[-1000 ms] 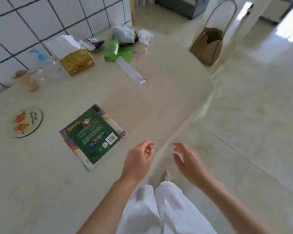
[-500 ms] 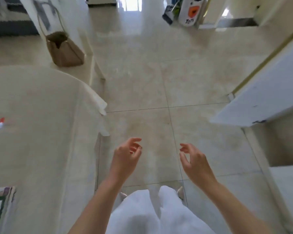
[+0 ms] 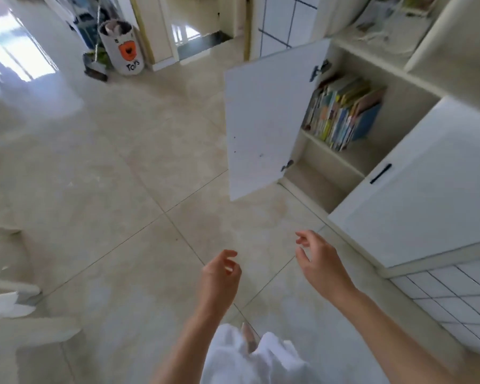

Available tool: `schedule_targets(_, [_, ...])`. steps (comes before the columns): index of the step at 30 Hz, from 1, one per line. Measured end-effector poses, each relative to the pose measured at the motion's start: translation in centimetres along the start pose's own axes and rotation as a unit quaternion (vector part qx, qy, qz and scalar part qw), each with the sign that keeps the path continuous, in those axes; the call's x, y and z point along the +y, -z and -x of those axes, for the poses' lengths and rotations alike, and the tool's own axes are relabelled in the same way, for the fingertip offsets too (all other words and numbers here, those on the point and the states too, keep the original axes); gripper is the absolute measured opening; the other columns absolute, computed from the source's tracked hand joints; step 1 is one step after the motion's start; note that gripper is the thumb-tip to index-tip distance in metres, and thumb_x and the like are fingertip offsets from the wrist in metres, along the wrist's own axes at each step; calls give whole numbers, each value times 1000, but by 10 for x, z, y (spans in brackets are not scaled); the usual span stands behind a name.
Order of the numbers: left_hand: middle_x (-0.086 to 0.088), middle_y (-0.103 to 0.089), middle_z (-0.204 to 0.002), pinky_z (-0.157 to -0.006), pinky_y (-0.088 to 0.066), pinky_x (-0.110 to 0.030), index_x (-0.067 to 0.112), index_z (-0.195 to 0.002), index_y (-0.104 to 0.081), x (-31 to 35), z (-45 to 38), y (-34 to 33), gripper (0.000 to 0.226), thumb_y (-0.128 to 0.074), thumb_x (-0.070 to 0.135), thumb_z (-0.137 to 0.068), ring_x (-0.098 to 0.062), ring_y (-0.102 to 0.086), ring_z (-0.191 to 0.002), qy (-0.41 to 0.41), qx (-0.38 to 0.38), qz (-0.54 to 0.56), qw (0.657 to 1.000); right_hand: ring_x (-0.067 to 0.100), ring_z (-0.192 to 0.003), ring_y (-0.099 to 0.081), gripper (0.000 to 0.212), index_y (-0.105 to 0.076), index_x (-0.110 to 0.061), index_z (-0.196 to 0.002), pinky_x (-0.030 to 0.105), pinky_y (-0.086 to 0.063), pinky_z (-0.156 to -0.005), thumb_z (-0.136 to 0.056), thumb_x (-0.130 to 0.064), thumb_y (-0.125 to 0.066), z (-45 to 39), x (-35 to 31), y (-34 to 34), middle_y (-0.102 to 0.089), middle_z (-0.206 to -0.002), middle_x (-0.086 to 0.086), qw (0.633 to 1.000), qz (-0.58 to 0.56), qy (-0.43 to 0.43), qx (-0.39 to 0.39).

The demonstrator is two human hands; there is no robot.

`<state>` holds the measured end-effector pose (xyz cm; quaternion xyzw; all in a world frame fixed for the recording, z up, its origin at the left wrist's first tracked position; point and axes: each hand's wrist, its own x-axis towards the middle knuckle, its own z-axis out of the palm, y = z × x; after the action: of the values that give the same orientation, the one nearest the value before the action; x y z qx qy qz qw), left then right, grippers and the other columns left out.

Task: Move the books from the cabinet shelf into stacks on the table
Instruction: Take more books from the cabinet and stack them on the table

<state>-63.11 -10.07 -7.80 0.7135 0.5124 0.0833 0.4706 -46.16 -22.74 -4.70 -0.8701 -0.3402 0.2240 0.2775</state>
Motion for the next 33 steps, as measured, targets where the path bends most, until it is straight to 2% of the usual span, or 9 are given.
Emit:
schedule_targets(5, [14, -64, -71, -58, -42, -7, 25, -103, -69, 51, -48, -58, 24, -63, 11, -84, 4, -59, -62, -42, -75, -35, 996, 16, -109, -56, 31, -53, -14, -126, 24, -41, -88, -95, -17, -51, -45, 42, 47, -61, -114, -1, 996, -40, -68, 42])
schedule_targets(9, [18, -64, -66, -62, -43, -9, 27, -102, -68, 92, -101, -92, 26, -62, 10, -83, 9, -58, -61, -68, -111, -51, 990, 22, -111, -58, 33, -53, -12, -127, 35, -46, -94, -95, -18, -52, -117, 64, 90, -64, -117, 4, 995, -22, -81, 59])
schedule_targets(14, [9, -68, -81, -73, -51, -25, 24, -108, -66, 155, -196, -125, 27, -59, 12, -85, -9, -64, -73, -87, -126, -51, 987, 17, -106, -56, 36, -49, -13, -132, 27, -45, -85, -97, -22, -50, -234, 72, 158, -61, -117, 3, 990, -44, -113, 66])
schedule_targets(18, [7, -68, -81, -67, -47, -17, 21, -107, -68, 217, -269, -160, 26, -58, 9, -86, -4, -62, -68, -111, -130, -42, 984, 14, -104, -53, 34, -50, -14, -130, 27, -44, -83, -97, -24, -52, -308, 83, 195, -57, -110, -2, 983, -63, -152, 85])
schedule_targets(23, [15, -66, -88, -63, -45, -13, 30, -107, -64, 273, -340, -212, 28, -57, 15, -85, 4, -59, -72, -122, -186, -57, 973, 13, -101, -52, 33, -53, -12, -128, 28, -45, -82, -96, -22, -54, -369, 118, 217, -60, -119, 3, 973, -85, -201, 78])
schedule_targets(27, [9, -68, -97, -77, -50, -21, 22, -113, -64, 302, -385, -251, 29, -59, 11, -87, -8, -64, -82, -137, -203, -24, 969, 14, -105, -53, 32, -54, -15, -126, 34, -47, -89, -96, -25, -55, -415, 152, 228, -57, -115, -2, 967, -100, -224, 74])
schedule_targets(29, [4, -68, -104, -81, -50, -21, 18, -116, -63, 309, -404, -269, 30, -59, 9, -88, -9, -63, -85, -140, -203, -21, 969, 18, -109, -58, 22, -59, -20, -114, 37, -47, -95, -95, -30, -55, -440, 167, 228, -60, -111, -3, 959, -124, -242, 74])
schedule_targets(31, [-1, -67, -110, -83, -48, -19, 14, -118, -62, 313, -420, -290, 31, -60, 8, -88, -11, -63, -91, -147, -202, -16, 968, 28, -108, -61, 12, -61, -25, -94, 48, -48, -98, -95, -33, -52, -466, 178, 229, -65, -107, 3, 948, -161, -267, 66])
schedule_targets(33, [-1, -65, -118, -89, -45, -20, 14, -120, -62, 314, -433, -315, 33, -62, 10, -88, -13, -60, -104, -157, -201, -22, 967, 33, -106, -62, 13, -61, -26, -98, 51, -49, -98, -95, -35, -53, -494, 190, 229, -65, -112, 11, 930, -203, -299, 61])
